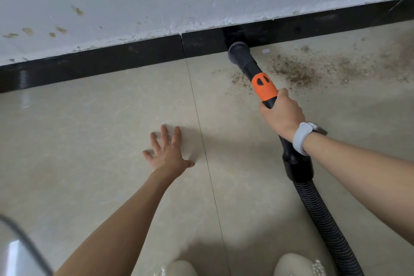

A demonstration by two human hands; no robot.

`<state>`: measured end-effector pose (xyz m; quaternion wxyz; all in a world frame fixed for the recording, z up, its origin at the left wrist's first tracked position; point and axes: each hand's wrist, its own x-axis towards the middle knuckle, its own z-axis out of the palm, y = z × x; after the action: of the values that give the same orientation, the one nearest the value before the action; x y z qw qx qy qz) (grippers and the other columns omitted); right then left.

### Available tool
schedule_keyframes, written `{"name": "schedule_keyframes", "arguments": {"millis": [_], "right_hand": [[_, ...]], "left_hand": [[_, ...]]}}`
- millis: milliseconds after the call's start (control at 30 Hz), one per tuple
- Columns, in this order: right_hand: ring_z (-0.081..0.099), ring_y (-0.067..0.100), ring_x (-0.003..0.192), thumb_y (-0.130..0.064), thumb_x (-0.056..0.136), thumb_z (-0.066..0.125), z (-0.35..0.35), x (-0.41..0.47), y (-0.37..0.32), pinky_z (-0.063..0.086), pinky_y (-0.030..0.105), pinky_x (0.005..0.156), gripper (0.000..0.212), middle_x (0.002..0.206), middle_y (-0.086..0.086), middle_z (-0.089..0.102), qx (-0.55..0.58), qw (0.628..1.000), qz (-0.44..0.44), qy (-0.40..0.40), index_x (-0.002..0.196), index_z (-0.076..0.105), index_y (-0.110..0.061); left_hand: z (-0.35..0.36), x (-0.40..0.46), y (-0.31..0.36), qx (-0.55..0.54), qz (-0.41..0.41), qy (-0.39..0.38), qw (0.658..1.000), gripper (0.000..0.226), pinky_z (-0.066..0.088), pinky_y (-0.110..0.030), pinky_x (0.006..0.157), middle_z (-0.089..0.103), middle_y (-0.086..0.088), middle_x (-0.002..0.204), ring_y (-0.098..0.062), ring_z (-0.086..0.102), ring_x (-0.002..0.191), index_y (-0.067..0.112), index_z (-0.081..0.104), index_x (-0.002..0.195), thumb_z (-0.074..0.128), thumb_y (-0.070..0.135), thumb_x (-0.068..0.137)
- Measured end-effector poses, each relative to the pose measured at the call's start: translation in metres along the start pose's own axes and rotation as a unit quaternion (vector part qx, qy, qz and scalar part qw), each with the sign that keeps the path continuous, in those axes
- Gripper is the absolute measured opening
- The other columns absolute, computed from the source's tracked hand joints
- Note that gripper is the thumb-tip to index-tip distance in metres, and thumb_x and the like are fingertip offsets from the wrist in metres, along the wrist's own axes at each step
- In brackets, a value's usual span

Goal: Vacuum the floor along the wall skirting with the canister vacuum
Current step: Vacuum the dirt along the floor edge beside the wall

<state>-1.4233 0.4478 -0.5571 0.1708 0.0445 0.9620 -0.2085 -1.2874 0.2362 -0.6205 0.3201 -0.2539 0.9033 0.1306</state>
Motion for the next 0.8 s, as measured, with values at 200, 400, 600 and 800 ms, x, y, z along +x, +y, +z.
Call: {"name": "schedule_keyframes", "arguments": {"millis": [200,400,600,800], "right_hand": [[0.047,0.030,0.071,-0.028,0.094,0.050,0.030,-0.023,-0.029,0.035,0.034,0.061,0.033,0.083,0.009,0.050,-0.026,0.998,-0.047,-0.012,0.114,0.037,-0.006],[0.048,0.028,0.064,-0.026,0.095,0.049,0.045,-0.033,-0.061,0.034,0.032,0.057,0.029,0.081,0.005,0.050,-0.077,0.980,-0.173,-0.057,0.112,0.036,-0.007],[0.049,0.030,0.064,-0.026,0.094,0.049,0.054,-0.032,-0.082,0.036,0.033,0.057,0.029,0.080,0.006,0.051,-0.080,0.966,-0.231,-0.085,0.112,0.036,-0.007],[0.050,0.026,0.064,-0.025,0.094,0.051,0.070,-0.045,-0.105,0.037,0.032,0.058,0.032,0.080,0.005,0.051,-0.063,0.953,-0.269,-0.127,0.117,0.037,-0.008]], "left_hand": [[-0.001,-0.002,-0.001,-0.002,0.000,0.001,1.000,0.103,0.016,-0.057,0.112,-0.022,0.000,0.157,-0.032,-0.020,0.143,0.033,-0.003,0.150,0.070,0.047,0.079],[-0.001,-0.002,-0.001,-0.003,0.002,0.001,1.000,0.104,0.015,-0.058,0.112,-0.022,-0.001,0.157,-0.032,-0.020,0.143,0.032,-0.004,0.150,0.070,0.046,0.079],[-0.002,-0.001,0.001,-0.002,-0.004,-0.007,1.000,0.105,0.016,-0.058,0.112,-0.023,-0.001,0.156,-0.032,-0.019,0.143,0.032,-0.005,0.150,0.071,0.046,0.079],[-0.003,0.000,0.003,0.001,-0.008,-0.005,1.000,0.106,0.018,-0.059,0.111,-0.022,-0.001,0.157,-0.033,-0.019,0.143,0.030,-0.004,0.150,0.073,0.043,0.078]]}}
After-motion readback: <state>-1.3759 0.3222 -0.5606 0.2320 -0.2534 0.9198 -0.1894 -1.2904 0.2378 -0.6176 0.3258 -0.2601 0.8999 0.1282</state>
